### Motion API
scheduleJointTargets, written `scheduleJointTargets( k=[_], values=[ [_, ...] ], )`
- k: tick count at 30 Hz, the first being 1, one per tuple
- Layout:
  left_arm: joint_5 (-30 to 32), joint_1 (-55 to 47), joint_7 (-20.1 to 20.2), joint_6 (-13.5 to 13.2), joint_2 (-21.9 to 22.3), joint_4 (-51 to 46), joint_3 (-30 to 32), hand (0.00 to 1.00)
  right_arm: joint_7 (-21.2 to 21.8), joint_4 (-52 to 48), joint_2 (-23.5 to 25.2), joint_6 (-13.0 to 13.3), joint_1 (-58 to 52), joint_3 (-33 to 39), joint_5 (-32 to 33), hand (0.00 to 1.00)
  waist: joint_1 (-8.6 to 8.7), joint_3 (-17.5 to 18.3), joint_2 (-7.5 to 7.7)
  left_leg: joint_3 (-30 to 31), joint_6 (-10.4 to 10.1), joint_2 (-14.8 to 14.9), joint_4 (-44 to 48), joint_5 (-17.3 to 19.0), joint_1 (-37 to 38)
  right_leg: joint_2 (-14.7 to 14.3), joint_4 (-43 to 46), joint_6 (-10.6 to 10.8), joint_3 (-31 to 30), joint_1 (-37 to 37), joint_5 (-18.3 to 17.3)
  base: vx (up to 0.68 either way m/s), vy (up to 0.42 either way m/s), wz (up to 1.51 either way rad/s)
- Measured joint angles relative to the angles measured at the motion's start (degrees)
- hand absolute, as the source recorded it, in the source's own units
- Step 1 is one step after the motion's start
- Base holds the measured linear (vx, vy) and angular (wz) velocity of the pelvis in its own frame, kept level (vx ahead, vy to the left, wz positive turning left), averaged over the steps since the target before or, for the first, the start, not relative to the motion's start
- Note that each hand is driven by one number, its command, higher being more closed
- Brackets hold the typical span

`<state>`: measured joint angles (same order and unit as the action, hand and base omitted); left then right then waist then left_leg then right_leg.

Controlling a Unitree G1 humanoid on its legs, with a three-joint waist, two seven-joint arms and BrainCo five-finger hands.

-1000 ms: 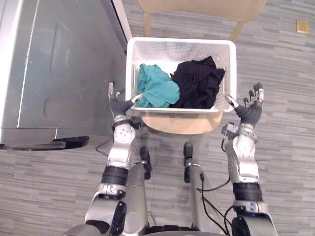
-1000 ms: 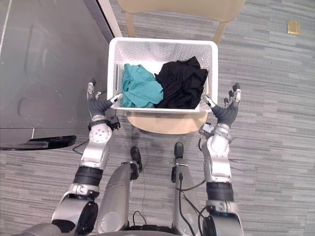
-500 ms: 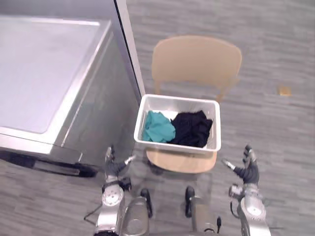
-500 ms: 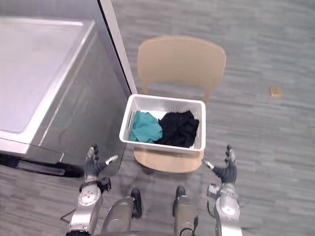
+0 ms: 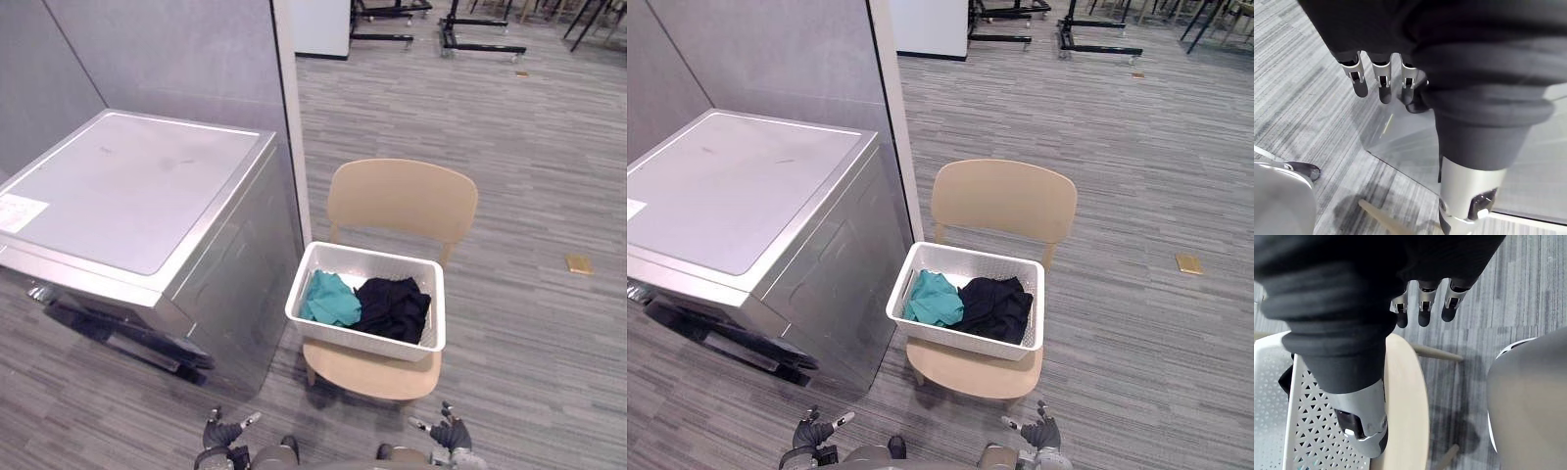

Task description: Pick up the laundry basket with both hands and put the clothes into the washing machine.

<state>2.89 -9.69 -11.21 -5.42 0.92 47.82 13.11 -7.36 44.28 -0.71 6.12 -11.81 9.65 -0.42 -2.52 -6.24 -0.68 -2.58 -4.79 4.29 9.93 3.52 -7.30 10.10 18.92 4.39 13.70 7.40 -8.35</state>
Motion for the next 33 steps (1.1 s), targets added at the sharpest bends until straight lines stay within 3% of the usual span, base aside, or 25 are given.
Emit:
scheduleJointTargets(
  k=[2, 3, 4, 5, 6, 7, 8, 9, 10, 11, 13, 15, 16, 17, 18, 21, 22, 24, 25, 26, 27, 28, 30, 31, 33],
  values=[
    [0.0, 0.4, 0.0, 0.0, 0.2, 0.2, 0.0, 0.0, -0.2, 0.5, 0.4, -0.1, 1.1, 0.0, 0.0, 0.0, 0.39, -0.3, 0.78, -3.2, 0.3, 0.7, 1.4, 0.7, -2.8, 2.1, 0.6, -0.2, 2.5, 2.0, 0.3, -0.07, 0.06, 0.89],
    [0.0, 1.4, -0.1, -0.1, 0.2, 0.4, -0.1, 0.0, -0.4, 2.4, -0.1, -0.4, 2.9, 0.6, -0.1, 0.0, 0.45, -1.0, 1.24, -10.2, 0.6, 4.1, 7.1, 0.9, -4.6, 4.8, 1.9, -0.2, 4.8, 2.8, 0.5, -0.03, 0.079, 0.81],
    [0.0, 1.4, -0.1, -0.1, 0.1, 0.6, -0.1, 0.0, -0.4, 2.9, -0.3, -0.5, 3.1, 0.6, -0.1, 0.0, 0.42, -1.1, 1.35, -11.2, 0.6, 5.0, 8.2, 1.0, -4.5, 5.3, 2.2, -0.1, 5.2, 2.8, 0.6, -0.05, 0.156, 0.89],
    [0.0, 1.8, -0.2, -0.2, -0.1, 1.5, -0.1, 0.0, -0.5, 4.5, -1.4, -0.8, 4.3, 0.7, -0.2, 0.0, 0.4, -1.0, 1.3, -13.7, 0.6, 8.4, 11.8, 1.0, -3.2, 7.2, 2.6, 0.6, 5.9, 2.5, 1.0, -0.05, 0.257, 0.54],
    [0.1, 1.9, -0.3, -0.4, -0.1, 2.6, -0.2, 0.0, -0.5, 5.4, -2.5, -1.0, 5.7, 0.3, -0.2, 0.0, 0.59, -1.1, 1.0, -15.1, 0.7, 11.8, 12.5, 0.9, -1.0, 8.4, 1.8, 2.3, 6.2, 1.7, 2.0, -0.06, 0.3, 0.53],
    [0.1, 1.9, -0.4, -0.4, -0.1, 3.2, -0.4, 0.0, -0.6, 5.8, -3.0, -1.0, 6.3, 0.0, -0.3, 0.0, 0.91, -0.9, 0.63, -15.4, 0.9, 13.0, 12.0, 0.8, 0.2, 8.8, 0.9, 3.4, 6.5, 1.3, 2.7, -0.06, 0.37, 0.46],
    [0.2, 2.3, -0.5, -0.5, -0.1, 4.7, -1.8, 0.0, -0.9, 6.2, -4.1, -1.1, 7.4, -0.4, -0.4, 0.0, 1.75, -0.9, -0.49, -14.5, -0.3, 14.1, 8.5, 0.9, 2.6, 8.8, -1.0, 5.7, 7.2, 0.4, 4.4, -0.07, 0.422, 0.53],
    [0.9, 3.1, -0.5, -0.4, -0.8, 5.6, -3.7, 0.0, -1.2, 6.7, -4.6, -1.1, 8.3, -0.4, -0.6, 0.0, 2.01, -0.3, -1.35, -14.7, -4.0, 12.5, 5.6, 3.5, 3.1, 9.3, -5.3, 7.0, 8.5, -1.1, 7.7, -0.06, 0.461, 0.62],
    [1.4, 4.0, -0.5, -0.3, -1.4, 6.0, -4.9, 0.0, -1.2, 7.1, -4.2, -1.1, 8.6, -0.4, -0.6, 0.0, 1.95, -0.6, -0.69, -14.2, -4.9, 11.5, 4.8, 4.1, 2.6, 9.7, -7.8, 7.2, 8.9, -2.1, 9.1, -0.08, 0.467, 0.78],
    [2.2, 5.7, -0.4, -0.2, -3.5, 6.5, -7.1, 0.0, -1.1, 8.4, -2.6, -1.3, 9.2, -0.6, -0.6, 0.0, 1.76, -1.5, 1.39, -12.6, -4.9, 8.8, 5.1, 4.1, 1.0, 10.7, -11.2, 6.6, 9.3, -3.6, 10.8, -0.08, 0.397, 0.98],
    [2.5, 6.8, -0.4, -0.1, -6.0, 6.7, -9.0, 0.0, -1.0, 9.0, -0.5, -1.8, 9.2, -0.7, -0.6, 0.0, 1.74, -1.6, 3.46, -9.5, -3.7, 6.5, 8.0, 4.9, -1.5, 11.3, -12.3, 6.5, 9.3, -5.9, 10.9, -0.06, 0.285, 0.96],
    [2.7, 6.1, -0.4, -0.1, -7.8, 6.8, -9.0, 0.0, -0.5, 8.6, -0.2, -2.2, 10.9, -3.3, -0.7, 0.0, 1.28, -2.3, 3.36, -8.4, -2.1, 5.4, 12.2, 7.5, -2.1, 13.3, -7.9, 6.2, 9.3, -6.0, 10.9, -0.07, 0.25, 0.37],
    [2.7, 5.8, -0.5, -0.1, -8.2, 6.8, -9.0, 0.0, -0.2, 8.3, -0.3, -2.2, 12.0, -4.6, -0.7, 0.0, 1.07, -2.9, 2.8, -8.4, -1.8, 5.5, 12.8, 8.0, -2.2, 13.5, -6.4, 4.9, 9.1, -5.7, 10.7, -0.14, 0.207, -0.12],
    [2.7, 5.1, -0.5, -0.1, -8.5, 6.8, -9.0, 0.0, -0.1, 7.8, -0.7, -2.2, 14.1, -7.9, -0.8, 0.0, 0.78, -3.3, 2.14, -8.6, -1.4, 5.6, 12.8, 8.2, -2.3, 13.5, -3.0, -0.1, 7.8, -3.1, 9.6, -0.15, 0.101, -0.17],
    [2.5, 4.6, -0.5, -0.1, -8.6, 6.8, -9.0, 0.0, 0.1, 5.8, -0.7, -2.2, 15.1, -11.5, -0.9, 0.0, 0.66, -3.6, 1.78, -8.3, -0.9, 5.6, 11.7, 7.8, -2.4, 12.0, 1.1, -2.3, 5.0, -0.4, 5.3, -0.15, 0.058, -0.1],
    [2.5, 4.5, -0.4, -0.1, -8.2, 7.0, -8.9, 0.0, 0.5, 1.6, -0.6, -1.2, 15.8, -16.5, -1.4, 0.0, 0.53, -3.9, 1.56, -5.7, -0.3, 5.2, 8.0, 6.2, -2.2, 4.0, 4.0, 1.3, -1.6, 1.3, -3.3, -0.1, -0.09, 0.31],
    [2.5, 4.6, -0.4, -0.1, -7.8, 7.2, -9.0, 0.0, 1.1, 1.0, -0.7, -0.2, 16.8, -18.4, -1.4, 0.0, 0.74, -4.2, 1.06, -2.9, -0.3, 4.4, 5.1, 5.0, -2.0, 0.8, 3.0, 2.1, -6.2, 0.9, -4.8, -0.1, -0.18, 0.68],
    [2.5, 5.2, -0.5, -0.4, -7.6, 7.1, -9.0, 0.0, 1.2, 0.5, -0.4, 0.2, 17.9, -20.2, -1.4, 0.0, 0.72, -4.4, 0.85, 0.4, -0.2, 3.6, 2.0, 3.7, -1.9, -1.3, 3.0, 1.0, -8.2, 1.1, -5.9, -0.05, -0.15, 0.6],
    [2.5, 5.8, -0.5, -0.5, -6.9, 7.1, -9.0, 0.0, 1.2, -1.2, -0.8, 0.5, 18.5, -21.0, -1.4, 0.0, 0.33, -5.1, -0.28, 2.9, -0.1, 3.3, 0.8, 2.7, -2.1, -2.6, 3.2, 0.3, -9.1, 1.1, -6.7, 0.0, -0.15, 0.47],
    [2.5, 6.0, -0.8, -0.7, -6.3, 7.1, -8.9, 0.0, 1.2, -2.2, -0.9, 0.9, 19.0, -21.4, -1.3, 0.0, 0.12, -5.6, -1.23, 4.6, 0.4, 3.2, 0.6, 0.6, -2.5, -3.2, 3.6, 0.1, -8.8, 1.2, -6.9, 0.0, -0.163, 0.56],
    [2.4, 5.9, -1.3, -0.7, -5.5, 7.1, -8.9, 0.0, 1.1, -3.3, -0.8, 1.2, 19.4, -21.8, -1.2, 0.0, 0.15, -6.0, -1.67, 6.0, -1.4, 3.0, 0.5, -1.7, -3.4, -3.0, 4.2, 0.1, -7.3, 1.4, -7.6, 0.03, -0.127, 0.82],
    [2.3, 6.5, -1.5, -0.8, -5.3, 6.8, -9.0, 0.0, 1.1, -4.2, -0.8, 1.3, 19.6, -22.8, -1.1, 0.0, 0.18, -5.9, -2.12, 6.0, -1.0, 2.5, -0.2, -3.5, -4.3, -2.5, 4.5, -0.2, -5.7, 1.2, -8.3, 0.04, -0.078, 0.89],
    [2.3, 6.7, -1.6, -1.6, -3.9, 5.6, -9.0, 0.0, 1.0, -4.5, -0.4, 1.5, 21.1, -24.4, -0.5, 0.0, 0.11, -6.1, -1.78, 6.5, 0.3, 1.7, -1.8, -6.0, -5.4, -2.0, 4.0, -0.4, -3.1, 0.5, -8.2, 0.07, -0.05, 0.99],
    [2.3, 6.8, -1.6, -1.8, -3.4, 5.5, -9.0, 0.0, 1.0, -4.7, -0.1, 1.5, 21.9, -24.7, -0.4, 0.0, 0.03, -6.1, -1.78, 6.8, 0.1, 1.6, -2.3, -6.9, -6.0, -2.0, 3.5, -0.5, -2.0, 0.3, -8.2, 0.09, -0.07, 1.04],
    [2.2, 7.0, -1.5, -2.1, -2.5, 4.5, -9.4, 0.0, 0.8, -4.7, 1.0, 2.0, 25.5, -25.5, -0.2, 0.0, -1.63, -6.1, -1.8, 7.2, 0.4, 1.5, -4.7, -9.3, -6.8, -2.3, 2.8, -0.8, 0.6, -0.2, -8.0, 0.09, -0.085, 0.81]
  ],
)
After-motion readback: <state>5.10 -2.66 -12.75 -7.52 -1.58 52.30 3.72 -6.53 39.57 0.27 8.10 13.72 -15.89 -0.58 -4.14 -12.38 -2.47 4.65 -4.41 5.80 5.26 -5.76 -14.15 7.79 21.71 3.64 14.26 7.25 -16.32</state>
